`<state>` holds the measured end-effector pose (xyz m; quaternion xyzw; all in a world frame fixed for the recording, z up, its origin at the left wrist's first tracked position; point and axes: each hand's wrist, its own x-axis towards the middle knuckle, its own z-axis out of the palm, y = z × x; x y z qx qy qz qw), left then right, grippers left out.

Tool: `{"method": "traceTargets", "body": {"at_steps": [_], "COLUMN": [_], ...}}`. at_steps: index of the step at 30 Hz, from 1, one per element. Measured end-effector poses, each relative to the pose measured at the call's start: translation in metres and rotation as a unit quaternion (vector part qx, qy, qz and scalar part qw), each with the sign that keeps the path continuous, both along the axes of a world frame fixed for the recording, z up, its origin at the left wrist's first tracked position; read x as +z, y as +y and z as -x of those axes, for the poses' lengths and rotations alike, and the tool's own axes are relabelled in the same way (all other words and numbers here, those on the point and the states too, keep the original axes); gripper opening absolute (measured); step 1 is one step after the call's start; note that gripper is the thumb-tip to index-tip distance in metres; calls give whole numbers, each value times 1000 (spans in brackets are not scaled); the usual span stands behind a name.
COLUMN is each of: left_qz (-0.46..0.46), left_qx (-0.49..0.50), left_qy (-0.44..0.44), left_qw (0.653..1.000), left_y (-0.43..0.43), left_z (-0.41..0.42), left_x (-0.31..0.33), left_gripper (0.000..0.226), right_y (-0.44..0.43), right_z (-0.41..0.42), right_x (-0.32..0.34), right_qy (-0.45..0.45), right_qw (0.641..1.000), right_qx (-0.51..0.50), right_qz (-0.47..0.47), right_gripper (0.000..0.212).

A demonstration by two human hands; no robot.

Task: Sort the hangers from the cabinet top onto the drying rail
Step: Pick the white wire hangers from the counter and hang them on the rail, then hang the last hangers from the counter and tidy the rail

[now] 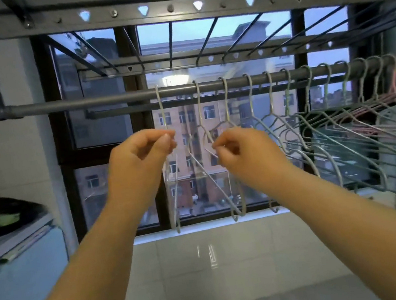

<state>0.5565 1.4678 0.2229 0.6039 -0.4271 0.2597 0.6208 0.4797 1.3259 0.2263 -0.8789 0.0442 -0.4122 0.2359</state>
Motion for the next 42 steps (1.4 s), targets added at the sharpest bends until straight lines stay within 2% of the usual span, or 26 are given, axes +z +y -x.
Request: {"method": "traceTargets", "body": {"at_steps": [4,6,7,11,14,21,25,27,35,42], "left_qz": [6,-22,-44,-133,-195,-277,-305,-304,-361,-424], "left_qx": [-118,-176,-193,-227,-238,-262,-283,-293,-280,-307], "left_qy": [-28,-34,-35,-27,-22,6,29,48,67,69], "left_qw": [993,984,980,964,951,925,909,905,887,850], "left_y": [-5,-20,-30,-88,-145,-318,-430,-484,-673,-842], "left_z": [49,72,83,114,127,192,256,287,375,424], "left_x": [-21,-37,-46,-82,-107,-155,-176,-185,-239,-269], "left_gripper": [22,11,15,15,37,34,15,12,15,18], "right_y": [-15,-27,-34,-77,-125,-262,-351,-395,-551,-684], "right_z": [43,66,79,128,169,290,373,411,518,582], "right_x": [-14,-23,-28,-51,-67,-106,-127,-140,-190,-212], "right_qy": [-22,-26,-27,-14,-6,44,105,125,168,178], "right_qw": [999,998,997,991,980,947,916,895,815,769], "right_qx": [-29,-42,-56,-129,-181,-287,-362,-401,-500,-557], "right_qz": [-28,-38,-37,-41,-81,-137,-138,-150,-239,-258], "right_gripper": [15,14,15,14,13,19,17,16,17,22]}}
